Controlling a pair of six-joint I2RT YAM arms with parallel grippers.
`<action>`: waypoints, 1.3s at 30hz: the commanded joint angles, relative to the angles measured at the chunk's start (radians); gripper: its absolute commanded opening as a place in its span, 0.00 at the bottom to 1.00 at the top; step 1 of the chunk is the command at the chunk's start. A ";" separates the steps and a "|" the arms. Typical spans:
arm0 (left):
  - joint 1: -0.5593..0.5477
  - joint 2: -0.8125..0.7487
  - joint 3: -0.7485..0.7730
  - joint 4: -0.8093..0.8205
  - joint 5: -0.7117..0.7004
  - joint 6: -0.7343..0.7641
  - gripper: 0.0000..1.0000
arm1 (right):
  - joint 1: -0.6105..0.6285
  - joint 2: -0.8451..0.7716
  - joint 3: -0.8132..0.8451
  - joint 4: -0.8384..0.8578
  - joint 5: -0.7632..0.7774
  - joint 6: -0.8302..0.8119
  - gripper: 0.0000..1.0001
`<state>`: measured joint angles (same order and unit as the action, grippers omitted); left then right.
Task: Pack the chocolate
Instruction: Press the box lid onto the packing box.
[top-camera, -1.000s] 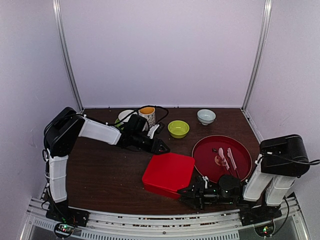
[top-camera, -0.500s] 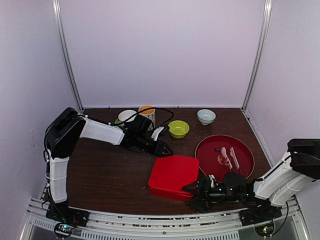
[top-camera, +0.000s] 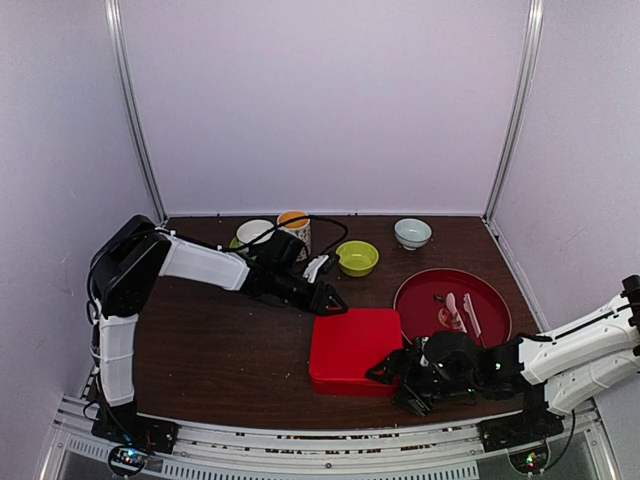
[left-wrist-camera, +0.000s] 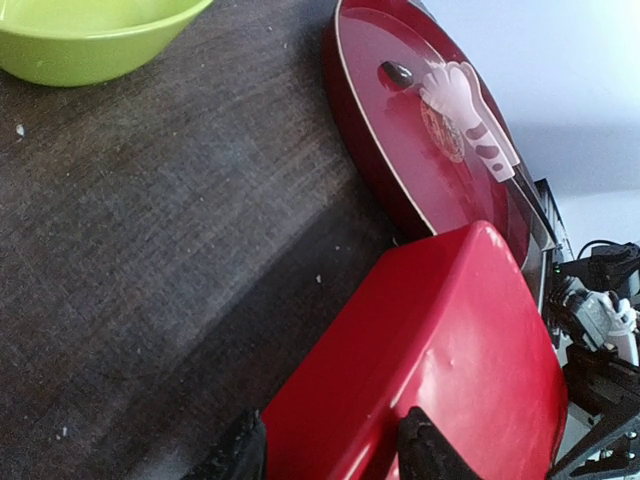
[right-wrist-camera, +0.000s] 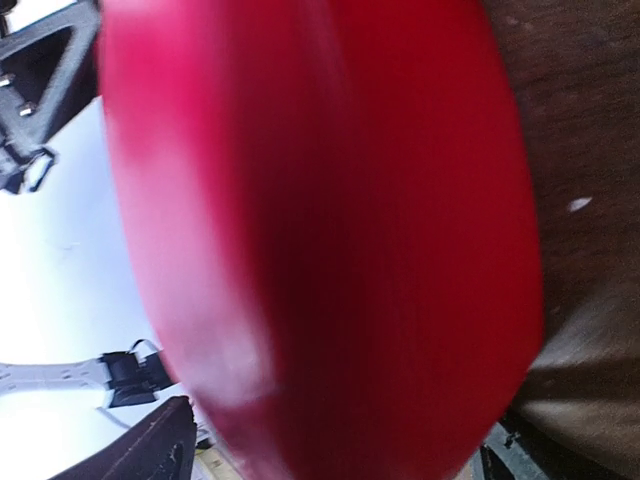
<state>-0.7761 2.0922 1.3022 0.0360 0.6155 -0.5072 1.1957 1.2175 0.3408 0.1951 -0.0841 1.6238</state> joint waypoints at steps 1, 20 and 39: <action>-0.026 -0.037 -0.050 -0.029 -0.027 -0.029 0.47 | 0.005 0.045 0.019 -0.050 0.079 -0.047 0.94; -0.026 -0.187 -0.127 -0.093 -0.203 0.017 0.53 | 0.032 -0.080 0.139 -0.335 0.178 -0.508 0.98; -0.087 -0.331 -0.043 -0.294 -0.338 0.304 0.70 | 0.223 -0.366 -0.120 -0.157 0.397 -1.076 0.92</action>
<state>-0.8448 1.8091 1.2335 -0.2169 0.3119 -0.3035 1.3983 0.9047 0.2520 -0.0521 0.2146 0.6823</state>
